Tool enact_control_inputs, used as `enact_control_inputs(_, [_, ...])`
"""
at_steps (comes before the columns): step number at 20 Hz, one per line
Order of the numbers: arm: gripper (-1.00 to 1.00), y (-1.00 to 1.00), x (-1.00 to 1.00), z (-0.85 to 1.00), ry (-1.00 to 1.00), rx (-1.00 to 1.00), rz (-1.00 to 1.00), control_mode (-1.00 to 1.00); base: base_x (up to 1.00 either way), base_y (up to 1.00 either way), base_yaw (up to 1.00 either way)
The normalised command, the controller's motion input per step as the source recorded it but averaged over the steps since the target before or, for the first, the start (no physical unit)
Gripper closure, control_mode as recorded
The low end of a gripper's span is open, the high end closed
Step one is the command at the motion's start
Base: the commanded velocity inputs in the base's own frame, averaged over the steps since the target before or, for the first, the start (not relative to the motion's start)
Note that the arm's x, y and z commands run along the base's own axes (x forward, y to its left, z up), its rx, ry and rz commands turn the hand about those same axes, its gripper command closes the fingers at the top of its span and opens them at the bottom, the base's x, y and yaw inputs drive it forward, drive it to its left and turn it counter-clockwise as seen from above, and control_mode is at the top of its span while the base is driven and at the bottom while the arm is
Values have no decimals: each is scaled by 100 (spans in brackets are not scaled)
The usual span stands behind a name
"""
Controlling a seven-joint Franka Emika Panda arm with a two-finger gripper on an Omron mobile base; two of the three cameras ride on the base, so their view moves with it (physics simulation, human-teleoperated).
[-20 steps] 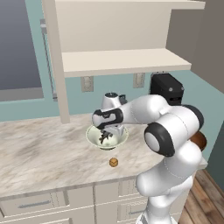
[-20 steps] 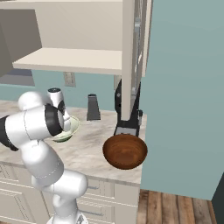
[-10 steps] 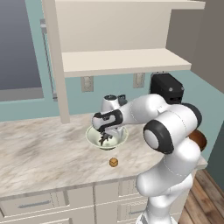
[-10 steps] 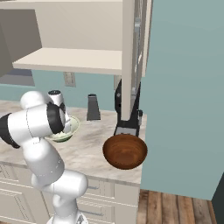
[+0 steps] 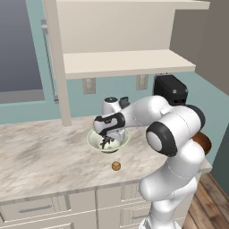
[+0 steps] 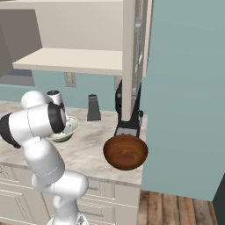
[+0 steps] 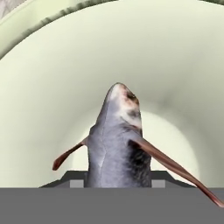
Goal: Pick both bowls and place them on the counter. Then place the fish in one bowl and place the cookie dough ball in the other bowl.
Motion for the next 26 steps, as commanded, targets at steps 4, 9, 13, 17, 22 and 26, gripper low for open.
enact_control_inputs(4, [-100,0,-1,-5,0,-3,0,-100,0,0,0])
enact_control_inputs(9, [-100,-4,-4,1,0,-2,0,-100,0,0,0])
enact_control_inputs(13, [-100,-6,-9,9,0,0,0,-100,0,0,0])
enact_control_inputs(17, [-100,-9,-14,13,-1,0,0,-100,0,0,0])
enact_control_inputs(22, [-100,-4,-14,20,-4,0,0,-100,0,0,0])
enact_control_inputs(26, [-100,-4,-28,22,-9,0,0,-100,0,0,0])
